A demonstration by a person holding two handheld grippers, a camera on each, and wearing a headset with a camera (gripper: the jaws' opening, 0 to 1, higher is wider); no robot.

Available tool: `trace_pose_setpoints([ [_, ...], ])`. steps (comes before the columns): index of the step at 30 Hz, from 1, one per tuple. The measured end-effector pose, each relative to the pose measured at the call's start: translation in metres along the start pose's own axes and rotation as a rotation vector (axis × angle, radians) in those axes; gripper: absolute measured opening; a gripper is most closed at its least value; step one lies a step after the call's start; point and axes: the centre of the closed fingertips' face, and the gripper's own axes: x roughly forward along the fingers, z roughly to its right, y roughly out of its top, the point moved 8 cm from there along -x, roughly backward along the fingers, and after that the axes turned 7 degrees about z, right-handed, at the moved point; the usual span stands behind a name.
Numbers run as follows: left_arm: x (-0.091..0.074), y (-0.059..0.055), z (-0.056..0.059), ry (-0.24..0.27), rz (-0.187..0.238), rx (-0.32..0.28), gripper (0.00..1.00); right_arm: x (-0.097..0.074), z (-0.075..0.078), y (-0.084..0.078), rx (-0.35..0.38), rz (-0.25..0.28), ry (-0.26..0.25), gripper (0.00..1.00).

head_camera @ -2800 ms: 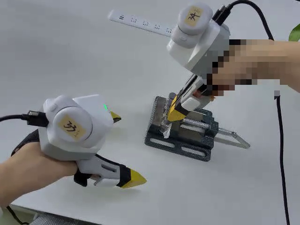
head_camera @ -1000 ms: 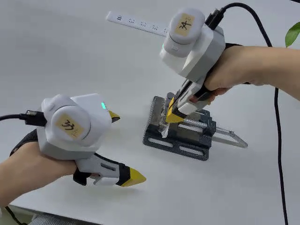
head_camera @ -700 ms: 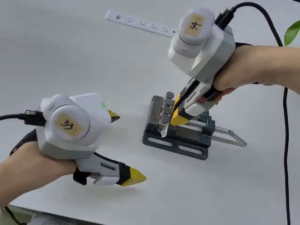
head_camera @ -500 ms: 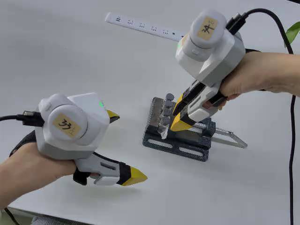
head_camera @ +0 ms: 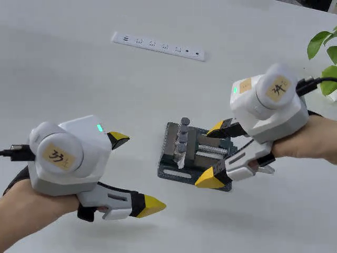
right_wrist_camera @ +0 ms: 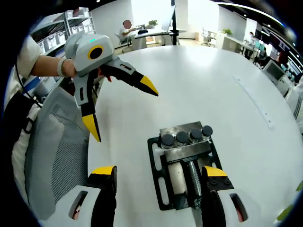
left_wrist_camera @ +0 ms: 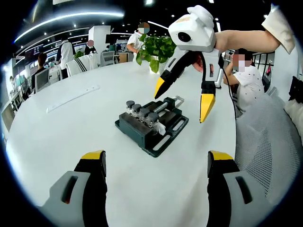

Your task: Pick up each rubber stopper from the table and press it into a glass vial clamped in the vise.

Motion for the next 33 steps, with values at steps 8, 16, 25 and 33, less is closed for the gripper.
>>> trace_pose_setpoints([
  [8, -0.007, 0.003, -0.001, 0.013, 0.021, -0.006, 0.89, -0.004, -0.016, -0.025, 0.075, 0.134, -0.098, 0.88],
  [16, -0.01, 0.007, 0.001, 0.014, 0.028, 0.004, 0.95, -0.021, -0.021, -0.05, 0.147, 0.21, -0.182, 0.99],
  [25, -0.015, 0.011, 0.003, 0.033, 0.043, -0.004, 0.99, -0.039, -0.04, -0.076, 0.23, 0.299, -0.275, 0.99],
  [33, -0.02, 0.015, 0.004, 0.061, 0.064, -0.02, 0.99, -0.047, -0.062, -0.095, 0.265, 0.34, -0.319, 0.99],
])
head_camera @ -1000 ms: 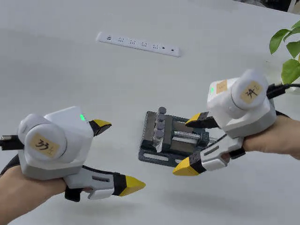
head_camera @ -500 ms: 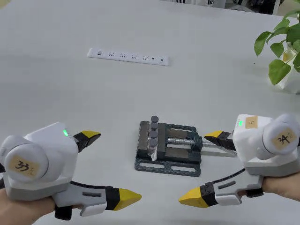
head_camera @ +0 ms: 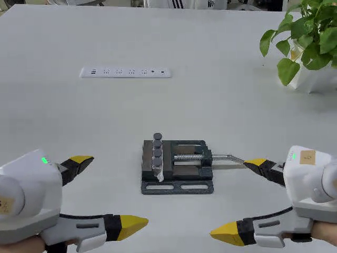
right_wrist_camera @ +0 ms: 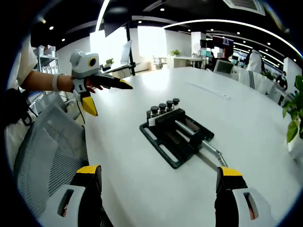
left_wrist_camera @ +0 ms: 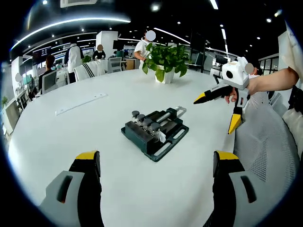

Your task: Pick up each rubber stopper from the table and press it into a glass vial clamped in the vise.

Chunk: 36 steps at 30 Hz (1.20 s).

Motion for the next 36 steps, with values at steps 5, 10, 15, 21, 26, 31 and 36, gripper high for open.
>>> trace_pose_setpoints([
  [5, -0.002, 0.001, 0.0, 0.025, 0.011, -0.021, 0.99, -0.009, -0.003, -0.005, 0.033, 0.046, -0.024, 0.99],
  [10, -0.006, 0.002, -0.001, 0.039, 0.016, -0.025, 0.99, -0.016, -0.006, -0.009, 0.047, 0.052, -0.045, 0.99],
  [15, -0.008, 0.002, 0.004, 0.048, 0.017, -0.025, 0.99, -0.02, -0.007, -0.009, 0.054, 0.064, -0.052, 0.99],
  [21, -0.011, 0.001, 0.01, 0.054, 0.021, -0.031, 0.99, -0.019, -0.011, -0.007, 0.06, 0.084, -0.045, 0.99],
  [26, -0.014, 0.002, 0.01, 0.08, 0.029, -0.043, 0.99, -0.017, -0.013, -0.003, 0.068, 0.101, -0.033, 0.99],
  [31, -0.017, 0.004, 0.006, 0.136, 0.078, -0.069, 0.99, -0.008, -0.016, 0.014, 0.041, 0.113, -0.017, 0.99],
  [36, -0.018, 0.001, 0.006, 0.161, 0.065, -0.07, 0.99, -0.003, -0.017, 0.02, 0.052, 0.141, -0.004, 0.99],
])
